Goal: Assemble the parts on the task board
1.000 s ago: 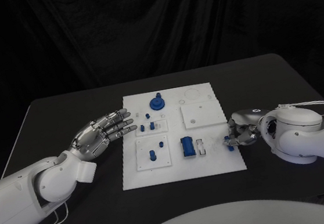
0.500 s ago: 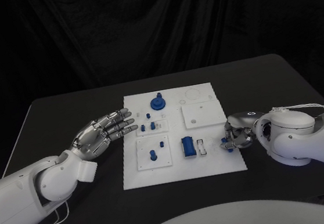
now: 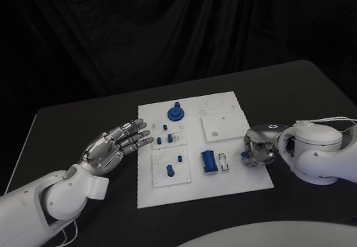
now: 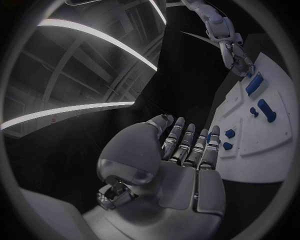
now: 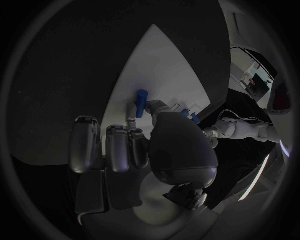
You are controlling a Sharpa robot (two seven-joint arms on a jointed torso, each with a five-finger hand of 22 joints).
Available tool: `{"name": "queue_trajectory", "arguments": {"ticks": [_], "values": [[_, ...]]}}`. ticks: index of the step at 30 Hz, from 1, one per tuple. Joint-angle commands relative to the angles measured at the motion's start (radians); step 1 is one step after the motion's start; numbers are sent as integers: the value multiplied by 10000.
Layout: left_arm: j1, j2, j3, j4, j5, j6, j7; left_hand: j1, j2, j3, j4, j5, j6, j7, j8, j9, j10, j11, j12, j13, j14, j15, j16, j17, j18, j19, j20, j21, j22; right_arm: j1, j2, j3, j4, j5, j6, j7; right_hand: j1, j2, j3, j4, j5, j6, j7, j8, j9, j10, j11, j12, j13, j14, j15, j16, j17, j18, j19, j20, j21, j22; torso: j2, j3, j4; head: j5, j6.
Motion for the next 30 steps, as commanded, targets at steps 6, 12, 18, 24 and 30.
{"name": "queue_trajectory", "arguments": {"ticks": [6,12,18,24,30], "values": [[-21,20,9,-8,6,147,92,-106,-37,100,3,37,-38,245,5,-11,11,-21,-36,-2,20,12,-8,-4,-128,38,18,16,-21,-172,-146,-121,-12,2321,-811,1191,23,45,911,-685,393,89,-90,255,-1728,1060,-98,-11,2633,811,-71,101,1266,-154,496,-66,242,2019,22,10,9,28,-2],[-24,32,9,-19,6,142,80,-106,-37,100,3,37,-38,245,5,-11,11,-21,-36,-2,20,12,-8,-4,-128,38,18,16,-21,-170,-283,-114,210,4420,-1634,2218,-206,77,1017,-630,296,59,-92,284,-1684,1060,-92,-11,2633,820,-71,124,1281,-155,509,-71,264,2021,17,11,-17,78,-2],[-26,56,9,-38,6,140,65,-106,-37,100,3,37,-38,245,5,-11,11,-21,-36,-2,20,12,-8,-4,-128,38,18,16,-21,-158,-313,-105,368,5855,-2129,2800,-551,99,1092,-521,-63,21,-103,287,-1654,1060,-96,-11,2633,811,-69,116,1245,-153,508,-68,269,2015,12,7,-2,57,-2],[-27,65,9,-43,6,141,55,-110,-36,113,5,36,-31,245,8,-11,8,-22,-38,-3,15,10,-8,-4,-128,45,17,16,-15,-154,-151,-104,238,6350,-2090,2915,-708,116,1148,-504,-395,-22,-107,287,-1633,1060,-99,-11,2633,804,-74,107,1214,-146,498,-71,256,2006,17,9,3,54,-2],[-27,71,9,-51,6,148,53,-110,-36,113,5,36,-31,245,8,-11,8,-22,-38,-3,15,10,-8,-4,-128,45,17,16,-15,-154,23,-105,60,6229,-2109,2943,-809,144,1181,-488,-672,-43,-111,302,-1610,1060,-101,-11,2633,799,-75,101,1193,-141,487,-71,238,1998,4,3,18,63,-2]]}}
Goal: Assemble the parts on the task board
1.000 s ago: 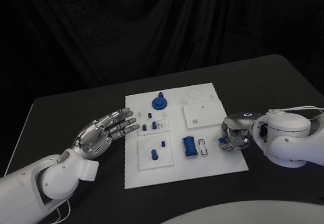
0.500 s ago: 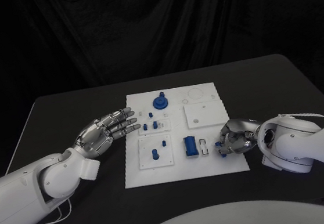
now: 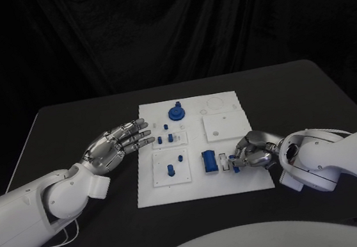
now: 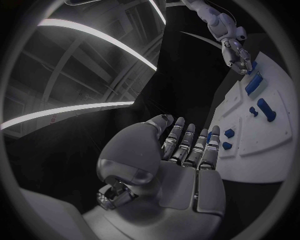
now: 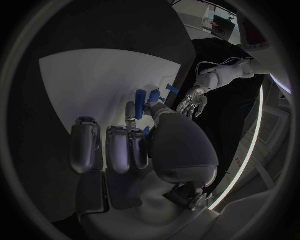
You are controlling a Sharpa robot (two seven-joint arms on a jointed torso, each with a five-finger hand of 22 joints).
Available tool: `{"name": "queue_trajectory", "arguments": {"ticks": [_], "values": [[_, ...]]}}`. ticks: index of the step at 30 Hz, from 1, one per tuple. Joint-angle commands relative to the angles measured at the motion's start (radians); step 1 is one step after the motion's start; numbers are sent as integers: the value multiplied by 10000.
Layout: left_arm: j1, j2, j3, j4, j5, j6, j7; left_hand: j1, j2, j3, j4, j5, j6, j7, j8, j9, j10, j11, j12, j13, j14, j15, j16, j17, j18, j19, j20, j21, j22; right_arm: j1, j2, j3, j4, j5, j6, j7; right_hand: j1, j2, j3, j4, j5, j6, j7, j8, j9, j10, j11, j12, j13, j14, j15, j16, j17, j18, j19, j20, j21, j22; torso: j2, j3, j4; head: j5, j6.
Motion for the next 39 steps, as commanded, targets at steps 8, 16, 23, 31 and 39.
{"name": "queue_trajectory", "arguments": {"ticks": [8,16,23,31,39], "values": [[-26,49,10,-25,6,166,55,-77,2,71,9,35,-53,246,5,-14,5,-24,-44,-3,7,7,-14,-4,-127,36,16,13,-16,-7,229,1,-246,-169,-196,114,-322,53,360,-214,-923,-32,-60,75,59,1019,-73,-11,2634,788,-83,-2,1141,-135,471,-74,7,1989,-9,-16,1,41,-2],[-74,57,10,-31,6,192,54,-79,2,75,11,34,-58,246,4,-15,-2,-25,-52,-4,-1,6,-24,-6,-127,29,15,11,-25,-9,388,1,-423,-366,-32,-81,-513,90,297,-97,-1593,-44,-53,49,52,1019,-66,-11,2634,768,-78,-47,1044,-118,441,-71,-60,1965,-2,-12,3,64,-2],[-143,32,10,-14,6,185,58,-79,2,75,11,34,-58,246,4,-15,-2,-25,-52,-4,-1,6,-24,-6,-127,29,15,11,-25,-10,499,0,-550,-524,-20,-228,-873,170,96,212,-2669,15,-43,44,48,1019,-55,-11,2634,759,-67,-68,989,-116,432,-60,-70,1960,-6,-10,1,65,-2],[-194,21,11,-10,6,179,55,-87,1,90,16,32,-78,247,0,-19,-12,-28,-61,-6,-14,6,-34,-8,-126,23,15,8,-32,-10,563,0,-613,-568,49,-359,-1331,245,-244,645,-3764,65,-15,28,38,1019,-30,-11,2634,746,-47,-98,913,-104,414,-40,-120,1943,0,-3,-26,84,-2],[-222,11,11,-4,6,177,65,-87,1,90,16,32,-78,247,0,-19,-12,-28,-61,-6,-14,6,-34,-8,-126,23,15,8,-32,-10,596,0,-641,-619,96,-451,-1728,268,-635,981,-4726,92,-1,40,54,1019,-16,-11,2634,738,-34,-115,863,-97,404,-26,-153,1933,-10,-3,-11,83,-2]]}}
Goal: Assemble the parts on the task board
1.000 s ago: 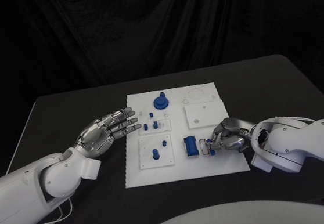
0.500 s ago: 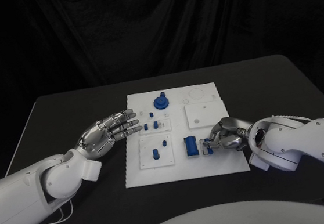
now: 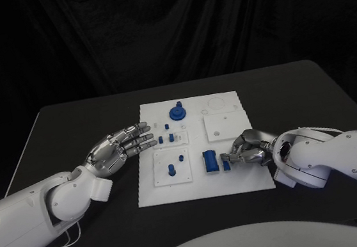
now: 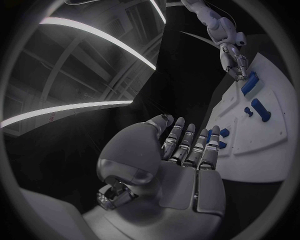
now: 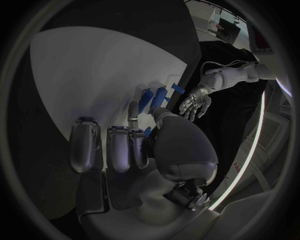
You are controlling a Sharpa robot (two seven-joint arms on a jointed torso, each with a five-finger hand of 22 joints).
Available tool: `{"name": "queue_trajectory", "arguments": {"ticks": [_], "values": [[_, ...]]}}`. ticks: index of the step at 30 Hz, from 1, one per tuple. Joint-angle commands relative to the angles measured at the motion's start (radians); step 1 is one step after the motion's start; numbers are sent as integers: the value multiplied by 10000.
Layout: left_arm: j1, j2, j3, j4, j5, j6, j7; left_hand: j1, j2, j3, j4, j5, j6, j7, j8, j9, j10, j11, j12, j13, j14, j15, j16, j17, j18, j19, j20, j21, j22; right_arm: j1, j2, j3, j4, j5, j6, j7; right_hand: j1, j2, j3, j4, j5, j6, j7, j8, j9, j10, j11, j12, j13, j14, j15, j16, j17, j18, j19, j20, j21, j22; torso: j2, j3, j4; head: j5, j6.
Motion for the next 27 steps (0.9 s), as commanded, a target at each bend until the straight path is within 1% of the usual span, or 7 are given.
{"name": "queue_trajectory", "arguments": {"ticks": [1,3,9,11,18,24,27], "values": [[-26,0,10,29,7,136,90,-88,0,49,-26,32,-53,223,0,-9,-12,-27,-61,-5,-14,6,-34,-7,-126,23,15,8,-11,-10,11,2,-2,-150,111,-272,-132,-38,-119,54,-396,27,15,-25,11,1021,-18,-11,2634,735,-33,-40,847,-94,401,-25,-65,1924,-5,1,8,2,-2],[-29,-3,10,30,7,133,91,-88,0,49,-26,32,-53,223,0,-9,-12,-27,-61,-5,-14,6,-34,-7,-126,23,15,8,-11,-10,16,2,0,-163,106,-258,-240,-45,-271,65,-821,24,13,-19,20,1021,-17,-11,2634,730,-34,-51,821,-89,395,-23,-82,1919,-3,0,3,8,-2],[-35,-16,10,31,7,123,94,-95,-3,61,-22,30,-50,225,2,-8,-18,-29,-66,-6,-17,5,-30,-7,-126,26,15,8,-9,-11,-6,1,37,-180,-101,-47,-324,-26,-424,73,-1087,32,8,-3,34,1021,-22,-11,2634,726,-37,-60,797,-86,391,-24,-96,1915,-3,-6,-2,20,-2],[-37,-20,10,35,7,122,97,-95,-3,61,-22,30,-50,225,2,-8,-18,-29,-66,-6,-17,5,-30,-7,-126,26,15,8,-9,-11,-40,1,69,-183,-223,80,-327,5,-430,71,-1064,44,2,8,40,1021,-25,-11,2634,728,-38,-55,808,-89,394,-25,-87,1918,-5,-7,-1,36,-2],[-41,-50,10,55,7,109,111,-95,-3,61,-22,30,-50,225,2,-8,-18,-29,-66,-6,-17,5,-30,-7,-126,26,15,8,-9,-14,-229,-7,266,-239,-264,267,242,24,-451,-307,-364,15,-42,186,199,1021,-65,-11,2634,738,-72,-23,848,-96,408,-55,-58,1930,-4,-6,4,37,-2],[-43,-83,10,72,7,94,118,-103,-11,72,-21,27,-48,225,4,-8,-15,-30,-59,-5,-17,5,-25,-6,-125,31,15,9,-6,-28,-421,-17,524,-468,-79,153,499,-54,-540,-525,-423,9,-90,496,449,1021,-105,-11,2634,734,-102,-25,833,-94,407,-79,-64,1929,-2,-2,3,46,-2],[-44,-89,10,74,7,86,116,-103,-11,72,-21,27,-48,225,4,-8,-15,-30,-59,-5,-17,5,-25,-6,-125,31,15,9,-6,-37,-498,-19,598,-553,13,76,524,-50,-685,-559,-653,-50,-142,858,753,1021,-149,-11,2634,731,-138,-28,816,-96,411,-109,-58,1932,-1,-2,-2,55,-2]]}}
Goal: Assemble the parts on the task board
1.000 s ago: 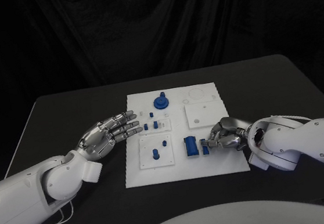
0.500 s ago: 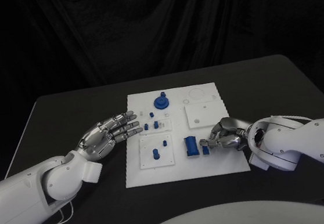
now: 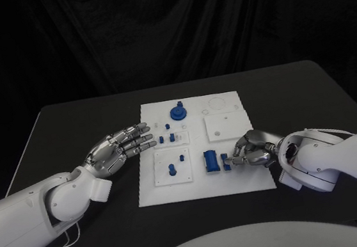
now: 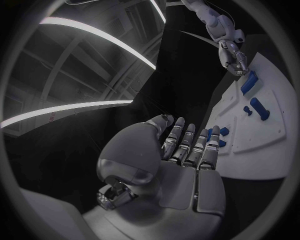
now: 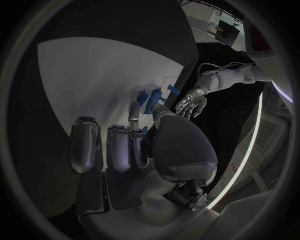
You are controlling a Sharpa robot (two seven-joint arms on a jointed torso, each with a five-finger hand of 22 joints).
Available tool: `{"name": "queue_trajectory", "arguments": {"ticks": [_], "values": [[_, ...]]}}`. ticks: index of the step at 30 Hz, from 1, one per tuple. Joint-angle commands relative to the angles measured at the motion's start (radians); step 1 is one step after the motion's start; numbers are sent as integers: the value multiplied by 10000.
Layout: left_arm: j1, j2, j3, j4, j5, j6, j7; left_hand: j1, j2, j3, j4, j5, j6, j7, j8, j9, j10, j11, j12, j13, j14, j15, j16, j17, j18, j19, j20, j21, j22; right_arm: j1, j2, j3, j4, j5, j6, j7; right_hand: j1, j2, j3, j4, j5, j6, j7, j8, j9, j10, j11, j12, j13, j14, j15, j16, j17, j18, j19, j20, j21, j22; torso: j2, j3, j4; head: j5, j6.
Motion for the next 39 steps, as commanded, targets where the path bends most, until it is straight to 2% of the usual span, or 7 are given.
{"name": "queue_trajectory", "arguments": {"ticks": [1,7,19,24,30,35,39], "values": [[-17,1,9,33,7,85,115,-103,-11,44,7,28,-52,228,4,-10,-15,-30,-59,-5,-17,5,-25,-6,-124,31,16,9,-4,-35,-80,-3,97,-302,129,-83,87,-8,-100,-5,-137,-41,-67,204,177,1034,-92,-11,2634,731,-68,-21,823,-97,375,-76,-6,1935,2,1,-5,14,-2],[-19,0,9,32,7,82,109,-106,-15,49,7,27,-43,229,8,-8,-10,-30,-52,-3,-15,5,-20,-5,-124,37,16,10,0,-50,-160,-5,151,-362,313,-210,143,2,-171,-43,-251,-91,-102,402,354,1034,-122,-11,2634,730,-91,-22,816,-94,372,-96,-16,1932,7,0,3,17,-2],[-21,2,9,27,7,85,93,-106,-15,49,7,27,-43,229,8,-8,-10,-30,-52,-3,-15,5,-20,-5,-124,37,16,10,0,-92,-71,-6,45,-385,573,-325,251,11,-194,-118,-273,-152,-127,519,467,1034,-146,-11,2634,721,-110,-41,774,-92,369,-114,-28,1929,7,1,0,41,-2],[-22,1,9,23,7,82,89,-106,-15,49,7,27,-43,229,8,-8,-10,-30,-52,-3,-15,5,-20,-5,-124,37,16,10,0,-188,-12,-5,-47,-386,647,-380,389,23,-191,-210,-271,-225,-141,585,543,1034,-158,-11,2634,718,-123,-46,766,-91,365,-127,-38,1926,5,4,10,17,-2],[-25,15,9,15,7,105,81,-106,-15,49,7,27,-43,229,8,-8,-10,-30,-52,-3,-15,5,-20,-5,-124,37,16,10,0,-265,106,-4,-223,-387,540,-366,486,88,-162,-260,-264,-237,-156,639,593,1034,-171,-11,2634,718,-132,-45,767,-91,364,-135,-40,1926,3,3,21,6,-2],[-30,17,9,3,7,109,73,-119,-32,67,7,25,-40,229,15,-8,-7,-31,-52,-2,-19,2,-21,-5,-121,40,16,11,-4,-285,176,-1,-343,-387,479,-360,554,164,-132,-289,-254,-227,-176,702,642,1034,-186,-11,2634,719,-143,-43,769,-90,364,-145,-43,1925,-1,2,7,12,-2],[-36,21,9,-10,7,106,65,-119,-32,67,7,25,-40,229,15,-8,-7,-31,-52,-2,-19,2,-21,-5,-121,40,16,11,-4,-292,223,1,-413,-387,529,-389,910,269,-3,-505,-114,-297,-224,782,732,1034,-230,-11,2634,718,-181,-46,759,-88,364,-177,-51,1924,-2,2,-1,7,-2]]}}
